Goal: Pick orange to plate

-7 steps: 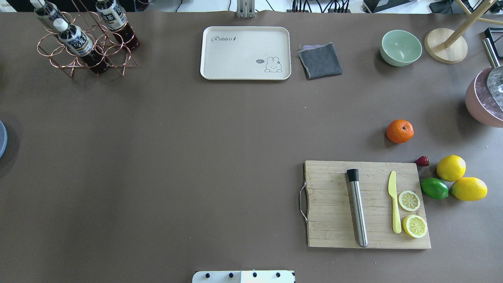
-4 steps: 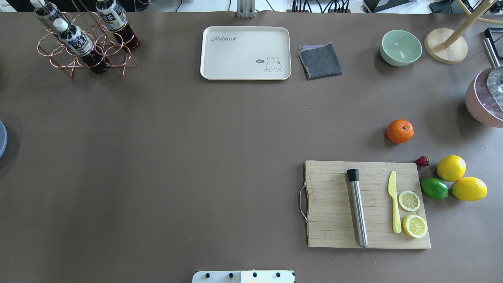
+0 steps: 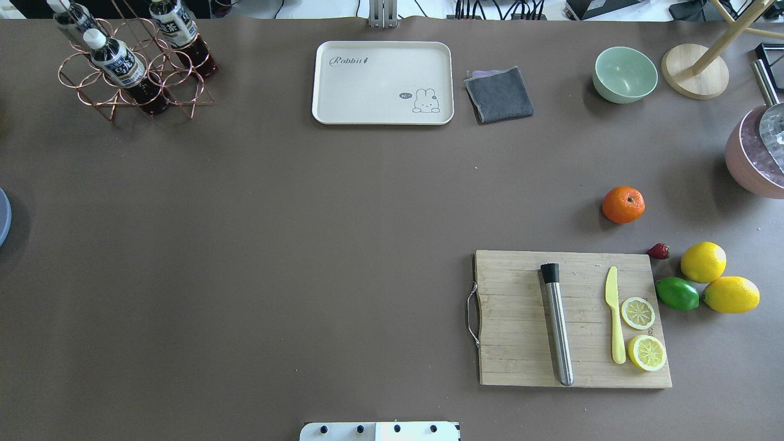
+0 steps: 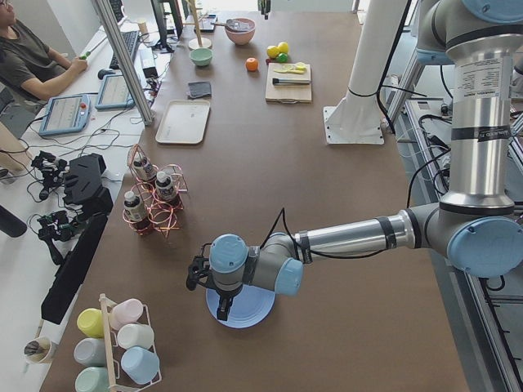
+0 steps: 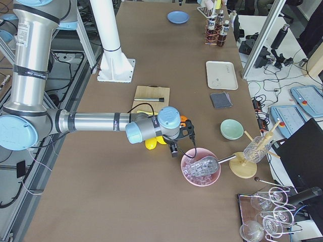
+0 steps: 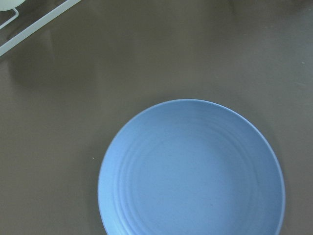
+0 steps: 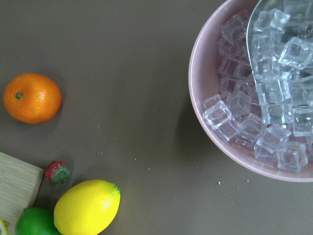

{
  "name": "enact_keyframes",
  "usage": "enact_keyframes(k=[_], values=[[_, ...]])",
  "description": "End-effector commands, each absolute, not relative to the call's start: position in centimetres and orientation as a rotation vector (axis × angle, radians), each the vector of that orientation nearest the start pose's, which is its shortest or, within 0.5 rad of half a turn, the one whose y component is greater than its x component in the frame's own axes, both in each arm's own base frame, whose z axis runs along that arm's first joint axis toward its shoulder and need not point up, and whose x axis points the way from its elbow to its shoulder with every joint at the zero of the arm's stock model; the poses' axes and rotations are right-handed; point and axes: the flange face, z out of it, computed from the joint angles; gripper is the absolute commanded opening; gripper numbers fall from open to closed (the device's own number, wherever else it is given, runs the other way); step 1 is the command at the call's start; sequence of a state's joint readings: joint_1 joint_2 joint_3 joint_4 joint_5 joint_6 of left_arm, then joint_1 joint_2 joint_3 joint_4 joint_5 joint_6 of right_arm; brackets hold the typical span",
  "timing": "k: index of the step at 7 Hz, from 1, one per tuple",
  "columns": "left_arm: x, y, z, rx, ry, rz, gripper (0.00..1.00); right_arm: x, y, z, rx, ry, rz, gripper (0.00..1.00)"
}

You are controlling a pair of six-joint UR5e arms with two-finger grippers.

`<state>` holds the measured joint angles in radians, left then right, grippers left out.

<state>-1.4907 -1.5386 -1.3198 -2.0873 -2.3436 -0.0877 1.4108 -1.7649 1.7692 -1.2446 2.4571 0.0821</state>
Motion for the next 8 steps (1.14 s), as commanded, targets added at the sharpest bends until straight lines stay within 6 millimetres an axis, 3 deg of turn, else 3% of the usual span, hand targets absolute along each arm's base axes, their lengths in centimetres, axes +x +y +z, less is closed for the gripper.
enact_keyframes(k=[1, 3, 4, 6, 7, 8], values=[[-0.2, -48.6, 78.1, 0.153, 0.752, 0.095, 0.98, -1.6, -42.7, 60.0, 0.249, -0.916, -0.254, 1.00], [0.2, -48.6, 80.2, 0.123, 0.747, 0.092, 0.97, -2.1, -42.2, 60.5, 0.237, -0.923, -0.257, 1.00], [1.3, -48.7, 81.2, 0.097, 0.746, 0.109, 0.97, -2.1, -42.2, 60.4, 0.241, -0.925, -0.263, 1.00], [2.2, -48.8, 81.5, 0.085, 0.746, 0.126, 0.89, -2.2, -42.3, 60.3, 0.242, -0.926, -0.260, 1.00], [2.4, -48.6, 82.0, 0.074, 0.745, 0.127, 0.79, -2.2, -42.4, 60.2, 0.242, -0.926, -0.260, 1.00], [2.4, -48.7, 81.9, 0.074, 0.740, 0.125, 0.52, -2.3, -42.5, 60.0, 0.234, -0.931, -0.238, 1.00]])
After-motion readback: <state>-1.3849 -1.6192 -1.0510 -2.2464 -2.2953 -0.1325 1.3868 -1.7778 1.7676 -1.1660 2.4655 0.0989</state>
